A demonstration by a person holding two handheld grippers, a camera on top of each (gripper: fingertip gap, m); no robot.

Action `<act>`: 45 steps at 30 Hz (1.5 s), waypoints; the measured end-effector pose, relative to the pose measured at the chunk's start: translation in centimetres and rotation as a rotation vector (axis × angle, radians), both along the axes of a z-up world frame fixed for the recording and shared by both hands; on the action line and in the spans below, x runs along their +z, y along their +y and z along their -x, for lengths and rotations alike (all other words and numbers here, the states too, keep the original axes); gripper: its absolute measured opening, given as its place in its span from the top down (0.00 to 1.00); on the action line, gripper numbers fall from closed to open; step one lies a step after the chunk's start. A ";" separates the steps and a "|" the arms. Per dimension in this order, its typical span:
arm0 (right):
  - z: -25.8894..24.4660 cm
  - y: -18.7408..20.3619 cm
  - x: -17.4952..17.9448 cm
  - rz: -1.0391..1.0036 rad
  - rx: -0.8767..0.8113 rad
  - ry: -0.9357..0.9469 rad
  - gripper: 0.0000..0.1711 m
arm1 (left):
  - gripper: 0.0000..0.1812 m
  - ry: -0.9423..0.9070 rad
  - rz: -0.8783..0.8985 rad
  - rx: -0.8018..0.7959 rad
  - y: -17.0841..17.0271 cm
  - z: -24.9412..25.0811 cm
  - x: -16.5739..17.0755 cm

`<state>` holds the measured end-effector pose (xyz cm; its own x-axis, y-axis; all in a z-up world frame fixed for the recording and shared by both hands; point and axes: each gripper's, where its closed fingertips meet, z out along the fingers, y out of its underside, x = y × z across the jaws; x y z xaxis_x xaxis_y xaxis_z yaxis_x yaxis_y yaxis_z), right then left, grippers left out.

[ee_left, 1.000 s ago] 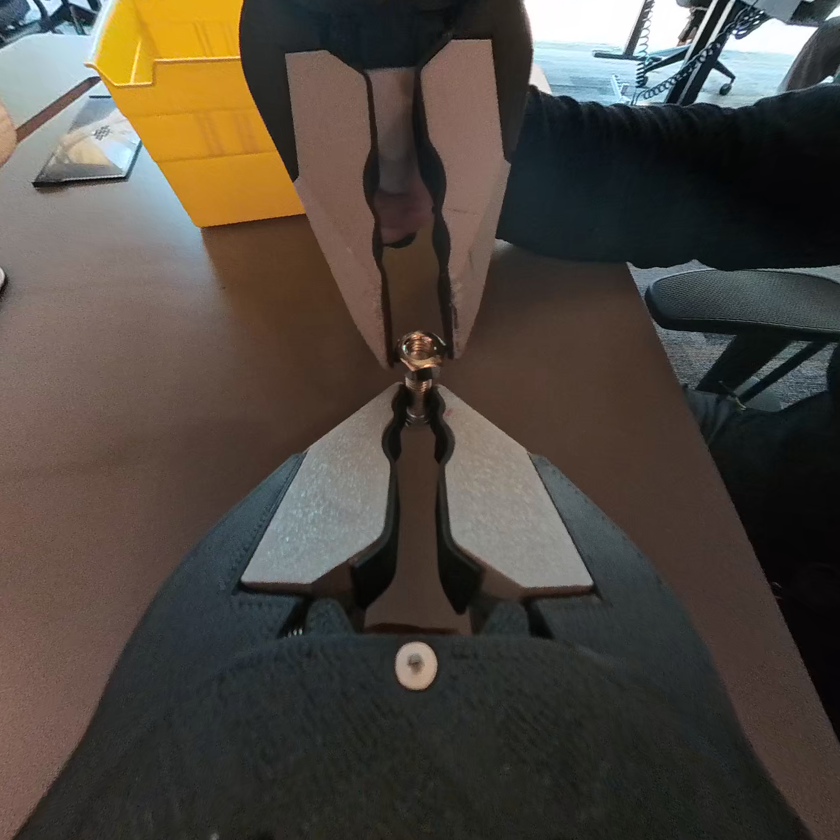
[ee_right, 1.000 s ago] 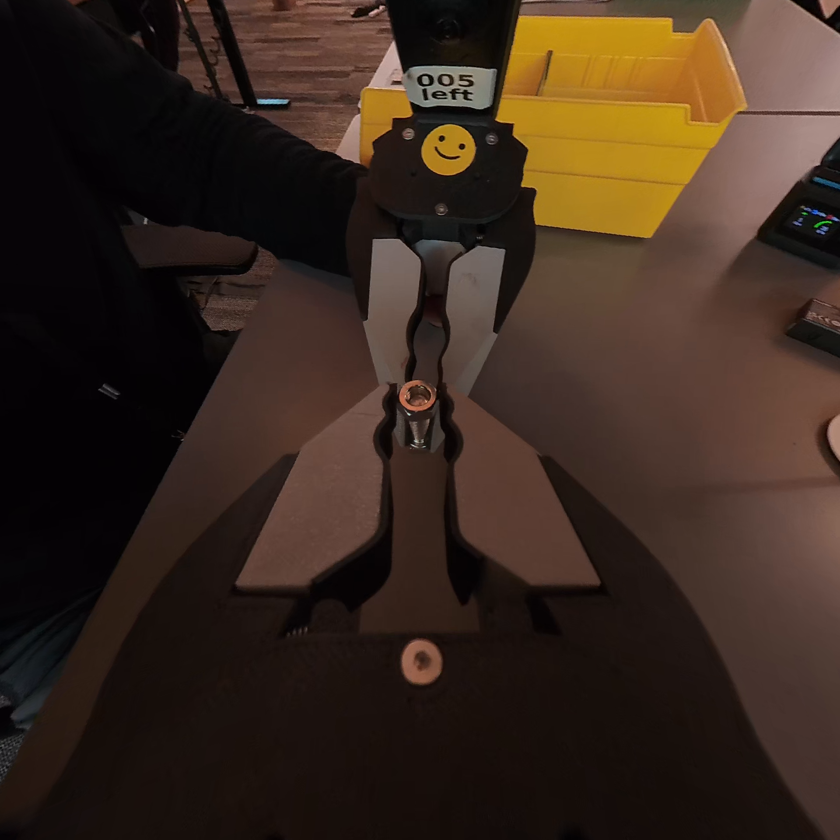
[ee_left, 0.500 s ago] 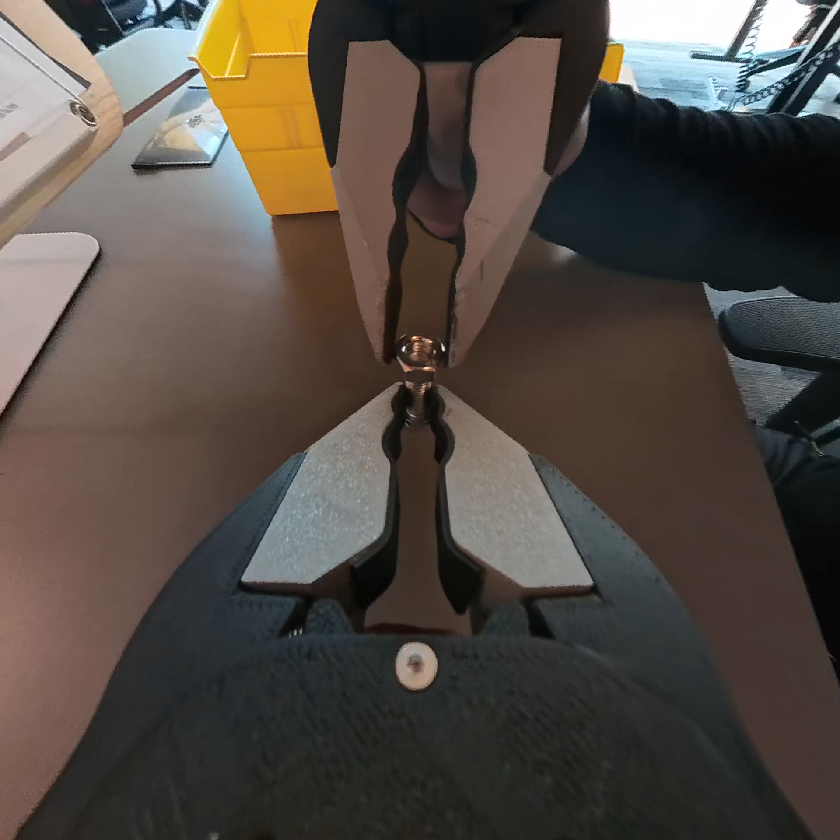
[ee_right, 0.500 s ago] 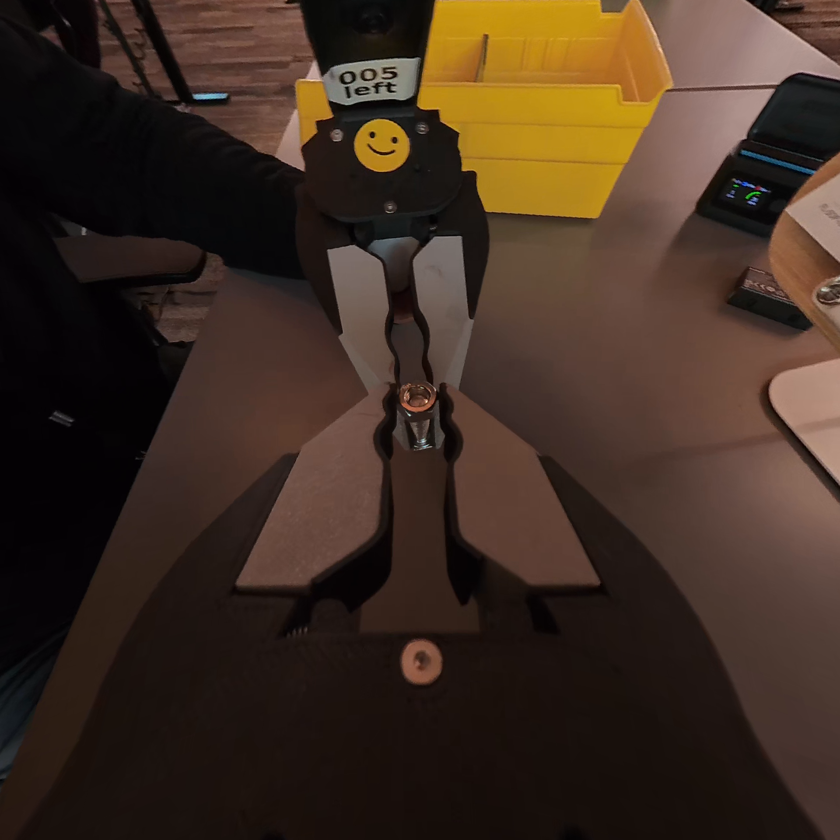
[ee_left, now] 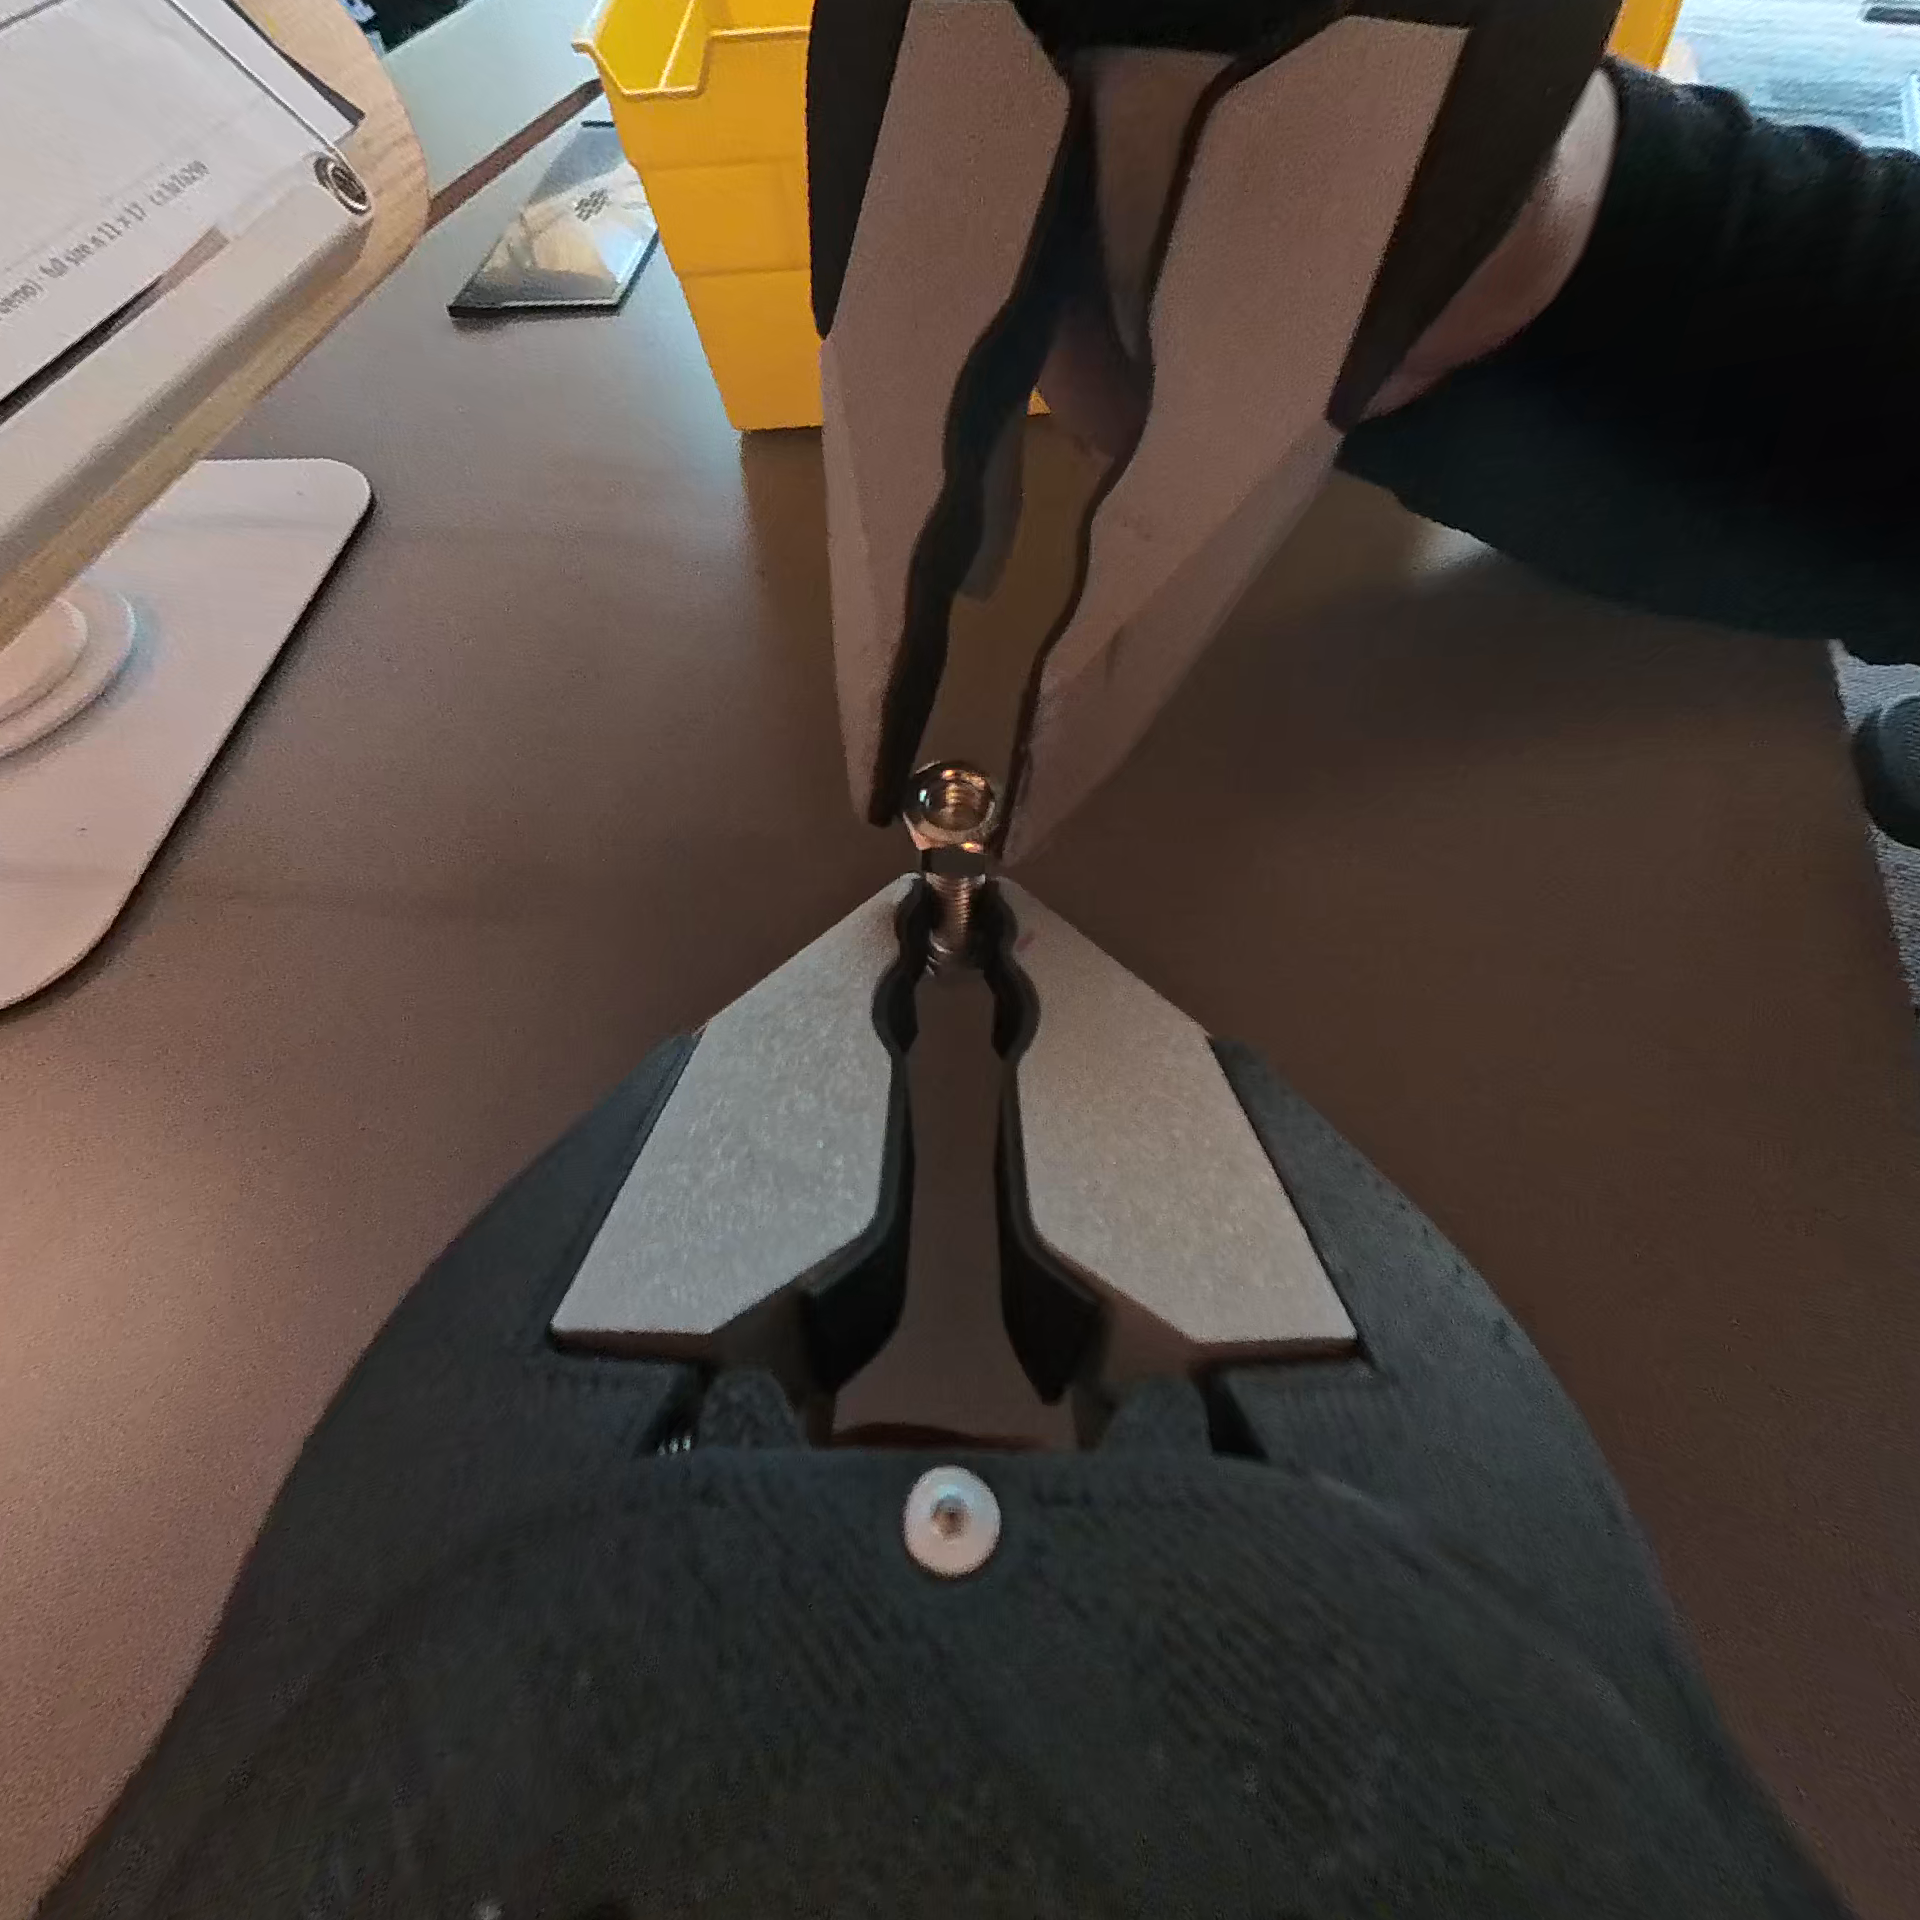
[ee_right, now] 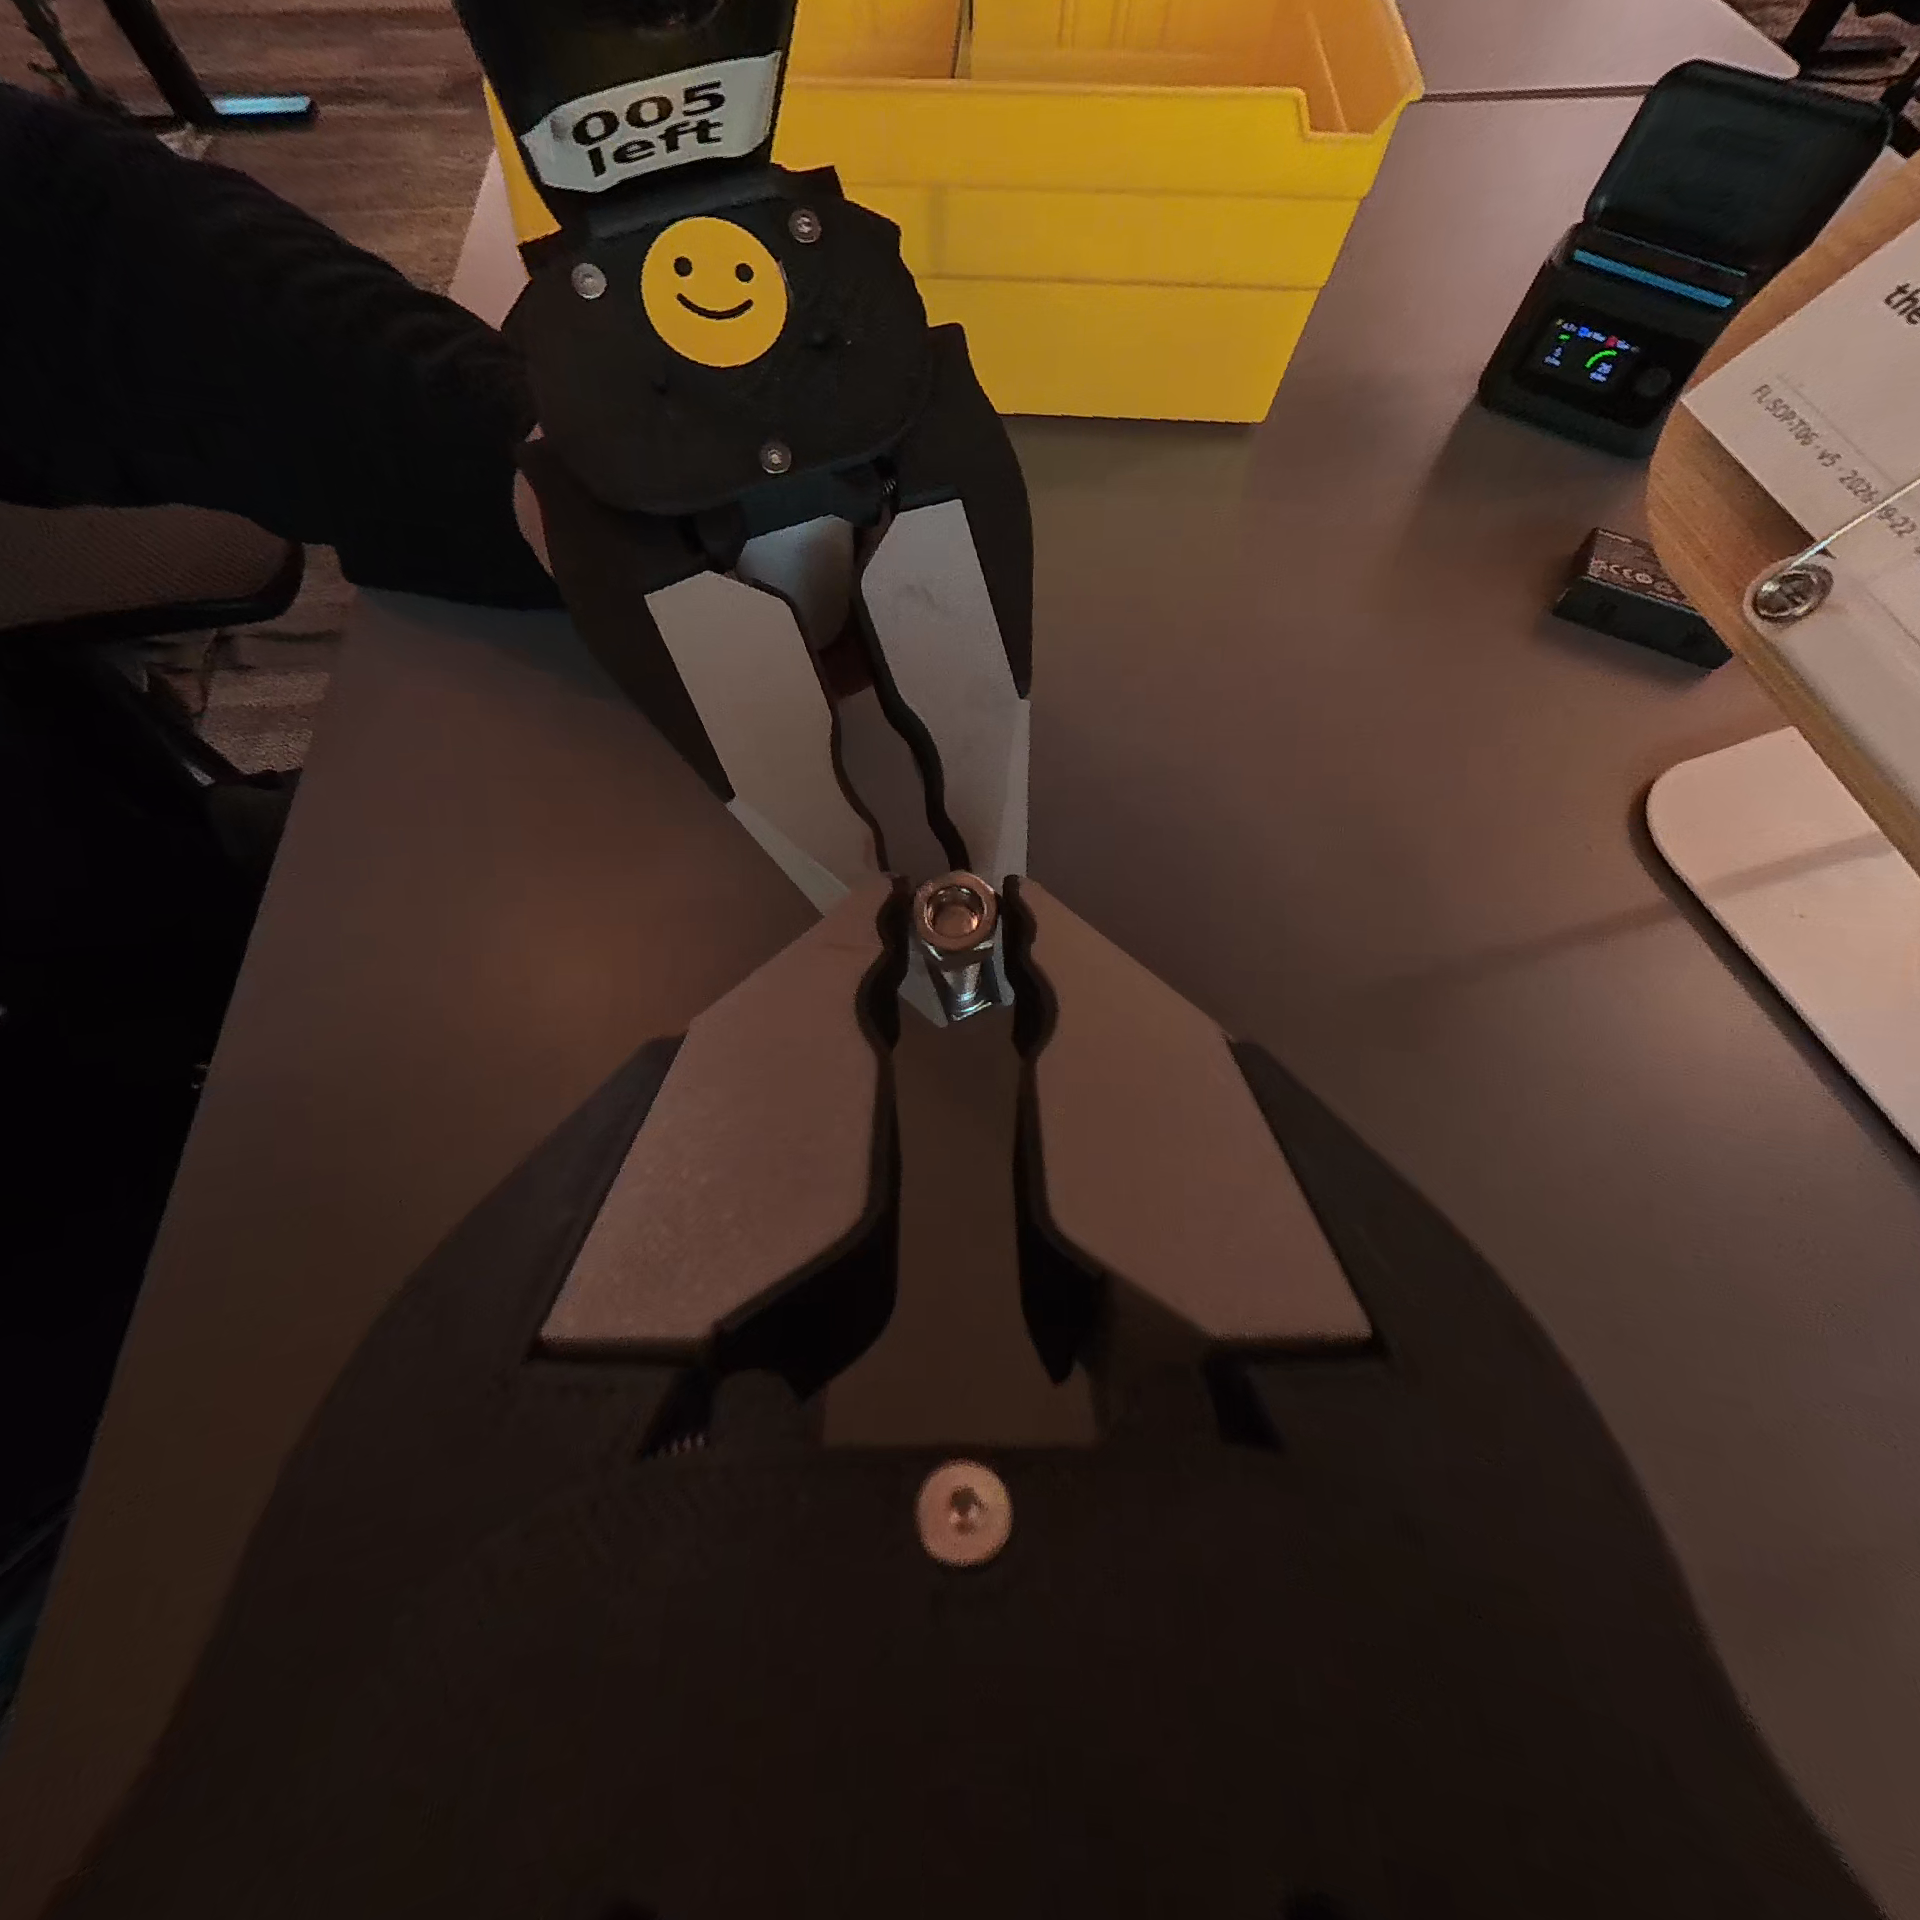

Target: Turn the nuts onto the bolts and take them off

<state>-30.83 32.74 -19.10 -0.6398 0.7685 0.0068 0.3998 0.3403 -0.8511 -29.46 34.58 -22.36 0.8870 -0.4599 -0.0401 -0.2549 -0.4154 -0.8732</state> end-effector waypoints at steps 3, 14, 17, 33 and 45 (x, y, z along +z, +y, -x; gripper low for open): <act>0.3 0.2 -0.3 -0.013 -0.022 -0.011 0.92 | 0.96 0.018 0.011 0.025 0.1 0.3 -0.3; 0.5 0.3 0.3 0.042 -0.034 0.003 0.89 | 0.96 -0.030 -0.001 0.021 0.2 0.4 0.0; 0.4 0.3 1.2 0.089 -0.026 0.026 0.86 | 0.96 -0.038 -0.003 0.018 0.2 0.4 0.1; 0.3 -0.2 1.5 0.225 0.037 0.019 0.78 | 0.96 -0.076 -0.042 -0.001 0.1 0.4 1.2; 0.3 0.6 1.1 0.184 0.010 0.013 0.80 | 0.96 -0.100 -0.038 0.053 0.3 1.8 1.3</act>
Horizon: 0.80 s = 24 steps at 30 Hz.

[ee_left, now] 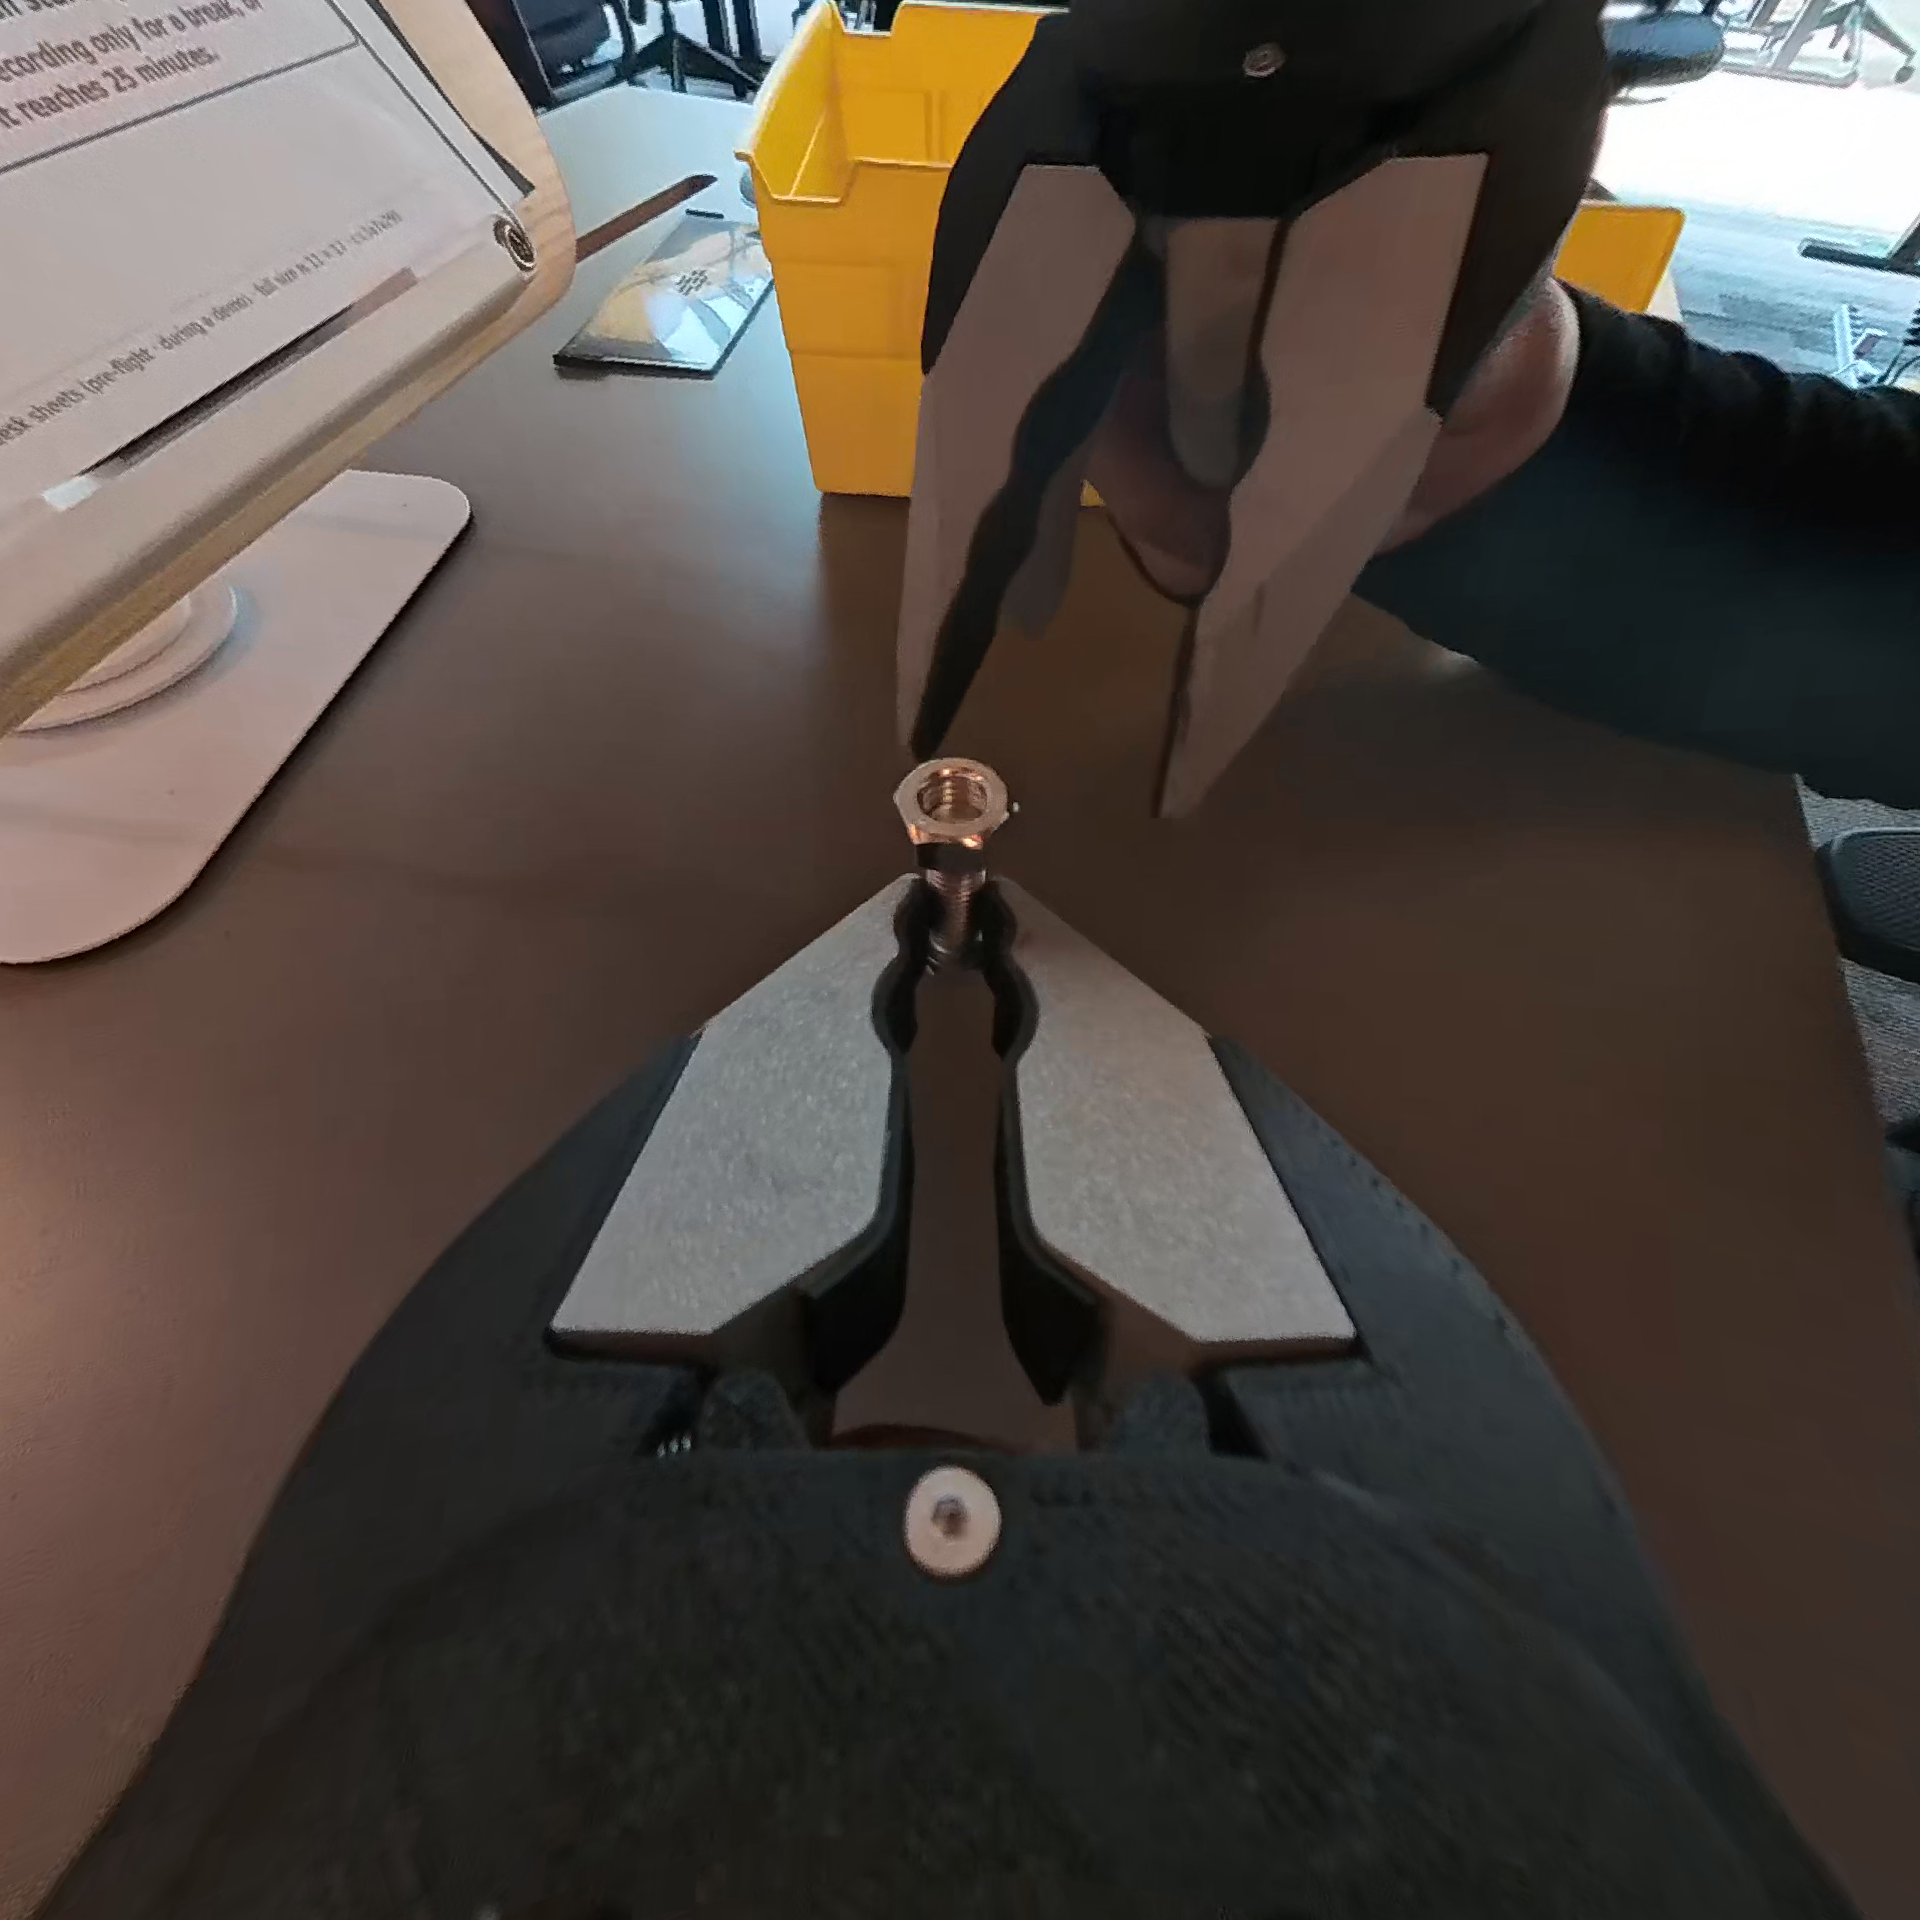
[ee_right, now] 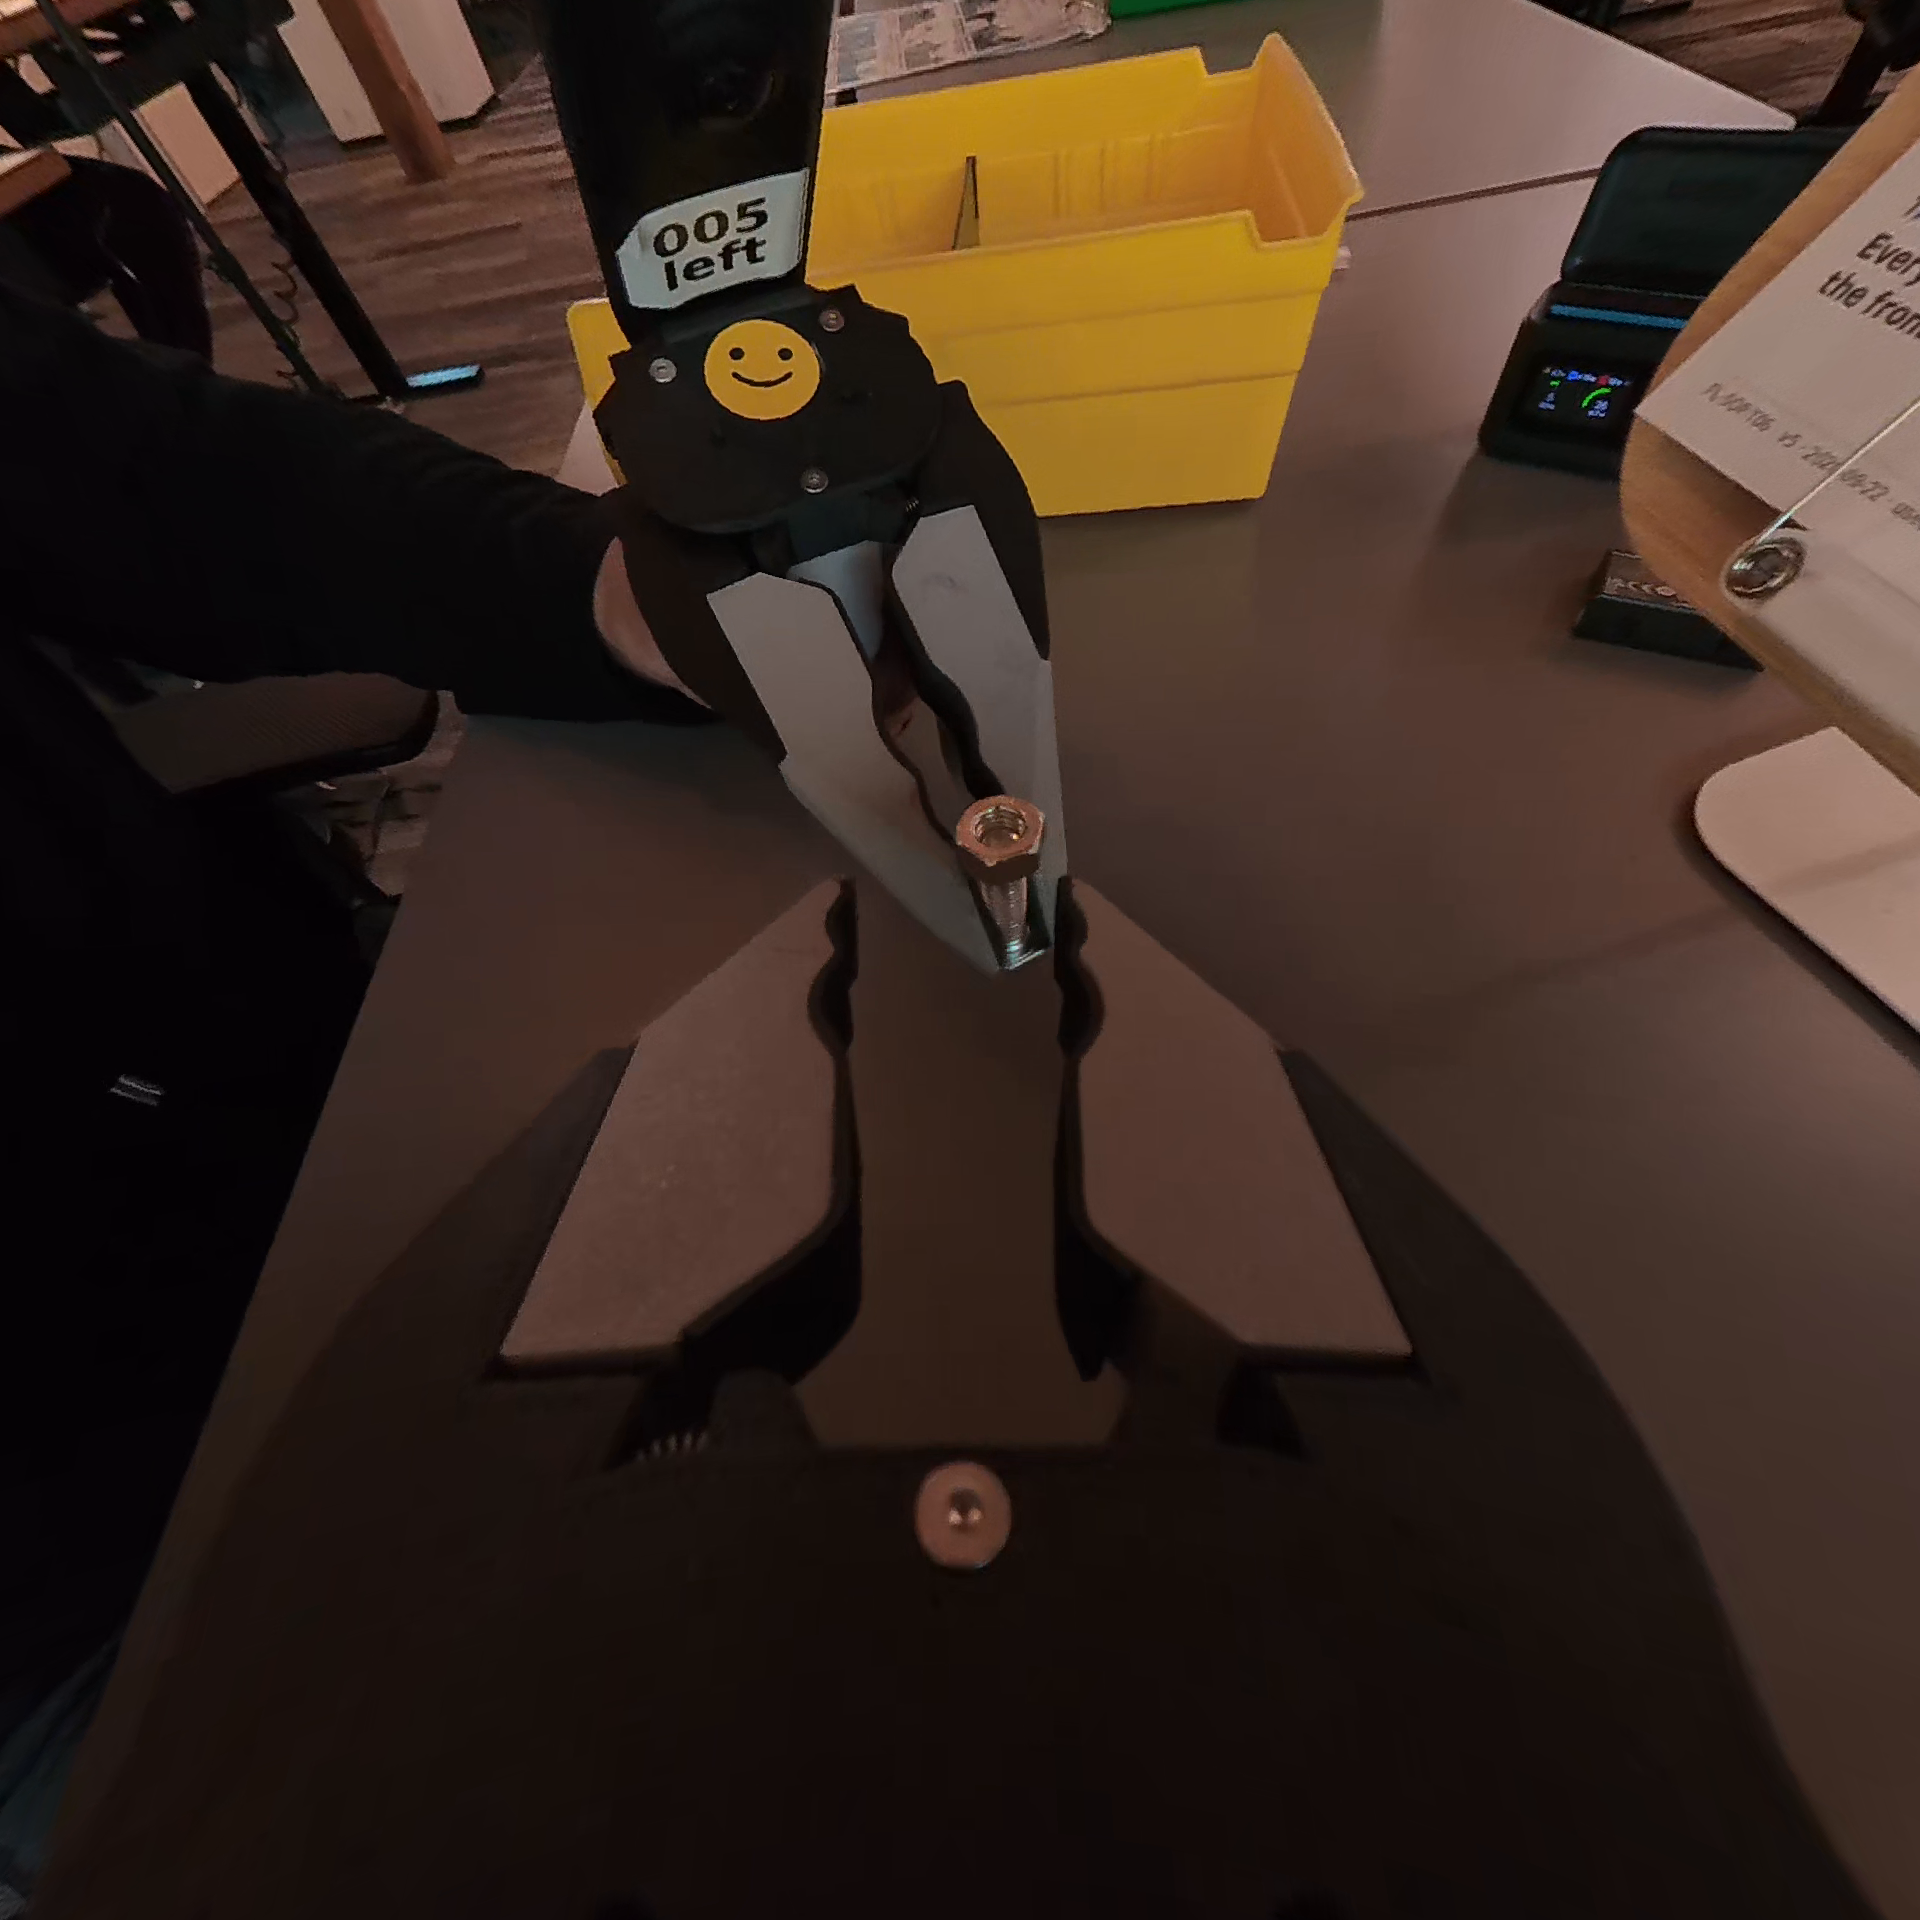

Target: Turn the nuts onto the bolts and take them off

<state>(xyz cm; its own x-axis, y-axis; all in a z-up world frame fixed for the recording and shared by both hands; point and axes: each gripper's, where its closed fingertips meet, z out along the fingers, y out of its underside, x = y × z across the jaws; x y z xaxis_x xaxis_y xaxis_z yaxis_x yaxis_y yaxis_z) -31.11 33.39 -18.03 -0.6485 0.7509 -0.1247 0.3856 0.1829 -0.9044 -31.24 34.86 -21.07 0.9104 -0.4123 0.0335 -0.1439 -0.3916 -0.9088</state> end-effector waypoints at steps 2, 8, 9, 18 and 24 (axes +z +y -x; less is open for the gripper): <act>0.1 0.0 0.3 0.016 -0.004 0.008 0.80 | 0.96 0.008 -0.002 -0.012 0.0 -0.3 0.0; 0.0 -1.2 0.0 0.014 0.033 0.005 0.79 | 0.96 0.026 -0.003 -0.028 -0.1 -0.8 -0.1; 0.0 -1.1 -0.2 0.002 0.030 0.001 0.79 | 0.96 0.025 -0.001 -0.019 0.0 -0.6 -0.2; 0.2 -0.1 0.8 0.032 -0.014 0.033 0.79 | 0.96 0.009 -0.009 -0.003 0.0 0.0 0.2; 0.2 -1.0 0.1 0.008 0.014 0.012 0.77 | 0.96 0.026 0.000 0.000 0.1 -0.1 -0.1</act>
